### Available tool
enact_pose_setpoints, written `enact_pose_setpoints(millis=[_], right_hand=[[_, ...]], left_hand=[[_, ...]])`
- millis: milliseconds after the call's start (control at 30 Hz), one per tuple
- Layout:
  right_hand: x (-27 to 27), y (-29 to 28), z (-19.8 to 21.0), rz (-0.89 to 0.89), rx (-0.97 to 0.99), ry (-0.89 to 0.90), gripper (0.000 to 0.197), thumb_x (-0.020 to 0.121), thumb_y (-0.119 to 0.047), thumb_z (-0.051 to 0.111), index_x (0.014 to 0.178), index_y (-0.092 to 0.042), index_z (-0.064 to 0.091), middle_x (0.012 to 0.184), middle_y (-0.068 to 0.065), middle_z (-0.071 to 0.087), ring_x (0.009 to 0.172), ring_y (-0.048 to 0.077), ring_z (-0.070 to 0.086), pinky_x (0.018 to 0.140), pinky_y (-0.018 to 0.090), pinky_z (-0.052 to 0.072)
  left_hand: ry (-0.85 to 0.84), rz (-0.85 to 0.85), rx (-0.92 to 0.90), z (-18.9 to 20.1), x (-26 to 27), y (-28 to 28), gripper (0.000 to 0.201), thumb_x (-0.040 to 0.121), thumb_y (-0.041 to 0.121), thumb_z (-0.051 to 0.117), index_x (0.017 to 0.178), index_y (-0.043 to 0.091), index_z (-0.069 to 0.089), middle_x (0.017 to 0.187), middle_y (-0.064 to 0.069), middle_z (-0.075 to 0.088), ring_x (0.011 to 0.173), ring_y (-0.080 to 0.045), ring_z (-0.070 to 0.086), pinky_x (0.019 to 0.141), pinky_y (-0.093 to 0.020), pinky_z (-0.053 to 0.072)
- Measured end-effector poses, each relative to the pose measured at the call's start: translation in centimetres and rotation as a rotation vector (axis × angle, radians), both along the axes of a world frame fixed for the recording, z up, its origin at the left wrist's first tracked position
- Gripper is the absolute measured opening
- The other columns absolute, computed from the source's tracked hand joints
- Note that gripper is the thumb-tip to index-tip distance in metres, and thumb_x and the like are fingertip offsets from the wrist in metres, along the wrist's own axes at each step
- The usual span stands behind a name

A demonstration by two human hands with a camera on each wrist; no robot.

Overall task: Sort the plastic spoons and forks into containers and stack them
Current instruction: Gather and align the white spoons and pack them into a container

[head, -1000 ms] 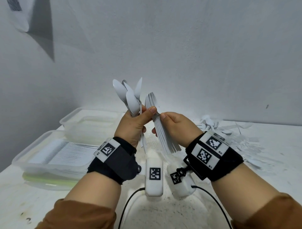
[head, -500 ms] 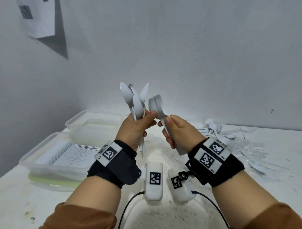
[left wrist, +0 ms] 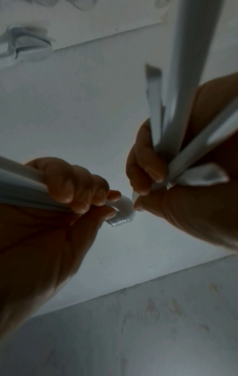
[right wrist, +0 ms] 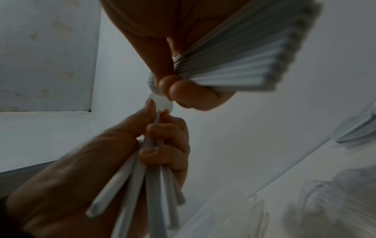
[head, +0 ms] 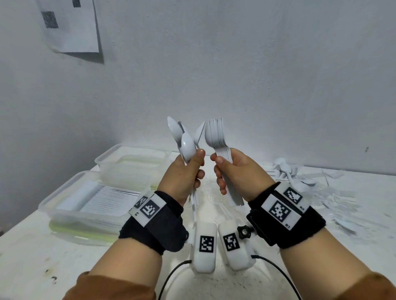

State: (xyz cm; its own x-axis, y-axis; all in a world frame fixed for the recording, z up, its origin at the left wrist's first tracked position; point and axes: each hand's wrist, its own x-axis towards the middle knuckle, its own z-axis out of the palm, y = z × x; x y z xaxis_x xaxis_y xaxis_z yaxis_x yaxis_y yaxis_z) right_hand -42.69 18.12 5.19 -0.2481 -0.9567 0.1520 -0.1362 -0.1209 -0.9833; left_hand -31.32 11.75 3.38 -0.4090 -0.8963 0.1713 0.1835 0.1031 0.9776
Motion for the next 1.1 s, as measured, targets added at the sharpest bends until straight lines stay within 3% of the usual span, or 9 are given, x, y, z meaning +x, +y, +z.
enact_pose_setpoints(millis=[167, 433, 600, 667, 767, 900, 967, 1100], right_hand=[[0.3, 0.0, 0.0, 0.001, 0.001, 0.062, 0.008, 0.098, -0.017, 0.044, 0.092, -0.016, 0.050, 0.065, 0.002, 0.048, 0.047, 0.014, 0.046, 0.046, 0.026, 0.042], [0.5, 0.1, 0.4, -0.040, 0.024, 0.136, 0.010, 0.098, -0.017, 0.044, 0.088, -0.016, 0.045, 0.071, 0.002, 0.049, 0.060, 0.014, 0.049, 0.055, 0.030, 0.050], [0.2, 0.2, 0.8, -0.058, 0.013, 0.158, 0.013, 0.099, -0.016, 0.042, 0.105, -0.006, 0.044, 0.074, 0.002, 0.050, 0.065, 0.015, 0.052, 0.058, 0.031, 0.051], [0.1, 0.3, 1.0, -0.050, 0.005, 0.152, 0.011, 0.099, -0.016, 0.042, 0.105, -0.006, 0.043, 0.074, 0.003, 0.051, 0.066, 0.016, 0.053, 0.061, 0.032, 0.052], [0.1, 0.4, 1.1, -0.052, 0.006, 0.159, 0.013, 0.099, -0.016, 0.042, 0.106, -0.004, 0.043, 0.073, 0.004, 0.051, 0.066, 0.016, 0.054, 0.065, 0.034, 0.053], [-0.1, 0.5, 1.0, -0.067, 0.018, 0.207, 0.023, 0.098, -0.017, 0.044, 0.111, 0.002, 0.043, 0.079, 0.006, 0.055, 0.068, 0.019, 0.058, 0.068, 0.034, 0.055], [-0.3, 0.5, 0.9, -0.090, 0.024, 0.248, 0.025, 0.098, -0.019, 0.045, 0.110, 0.003, 0.042, 0.085, 0.012, 0.059, 0.069, 0.021, 0.061, 0.066, 0.034, 0.055], [-0.4, 0.2, 0.6, -0.094, 0.043, 0.178, 0.023, 0.098, -0.017, 0.044, 0.110, 0.002, 0.041, 0.075, 0.010, 0.056, 0.065, 0.024, 0.059, 0.067, 0.039, 0.049]], left_hand=[[-0.021, 0.003, -0.027, -0.3, 0.1, -0.1, 0.015, 0.091, 0.034, 0.057, 0.083, 0.021, 0.057, 0.067, 0.003, 0.046, 0.059, -0.010, 0.041, 0.054, -0.023, 0.034], [0.040, -0.045, -0.082, 0.4, -0.8, 0.5, 0.015, 0.095, 0.015, 0.051, 0.080, 0.017, 0.054, 0.066, 0.006, 0.052, 0.066, -0.010, 0.046, 0.062, -0.023, 0.039], [0.041, -0.068, -0.085, 0.8, -1.2, 0.8, 0.020, 0.096, 0.014, 0.048, 0.077, 0.017, 0.053, 0.048, 0.016, 0.052, 0.058, -0.009, 0.045, 0.063, -0.023, 0.037], [0.058, -0.094, -0.086, 0.8, -1.3, 0.8, 0.020, 0.096, 0.014, 0.049, 0.077, 0.014, 0.054, 0.052, 0.010, 0.052, 0.055, -0.009, 0.046, 0.060, -0.022, 0.037], [0.072, -0.112, -0.070, 0.6, -1.5, 0.8, 0.018, 0.093, 0.018, 0.055, 0.077, 0.011, 0.055, 0.059, 0.000, 0.052, 0.057, -0.017, 0.046, 0.062, -0.029, 0.039], [0.083, -0.090, -0.031, 0.6, -1.6, 0.9, 0.016, 0.093, 0.014, 0.053, 0.078, 0.013, 0.057, 0.060, 0.003, 0.058, 0.058, -0.013, 0.054, 0.061, -0.025, 0.044], [0.034, -0.059, -0.069, 0.5, -1.5, 0.9, 0.014, 0.093, 0.015, 0.055, 0.080, 0.016, 0.059, 0.066, 0.004, 0.059, 0.062, -0.010, 0.053, 0.061, -0.020, 0.041], [-0.037, -0.027, -0.138, 0.4, -1.4, 0.8, 0.017, 0.092, 0.011, 0.055, 0.078, 0.019, 0.059, 0.063, 0.005, 0.054, 0.061, -0.010, 0.047, 0.058, -0.021, 0.036]])
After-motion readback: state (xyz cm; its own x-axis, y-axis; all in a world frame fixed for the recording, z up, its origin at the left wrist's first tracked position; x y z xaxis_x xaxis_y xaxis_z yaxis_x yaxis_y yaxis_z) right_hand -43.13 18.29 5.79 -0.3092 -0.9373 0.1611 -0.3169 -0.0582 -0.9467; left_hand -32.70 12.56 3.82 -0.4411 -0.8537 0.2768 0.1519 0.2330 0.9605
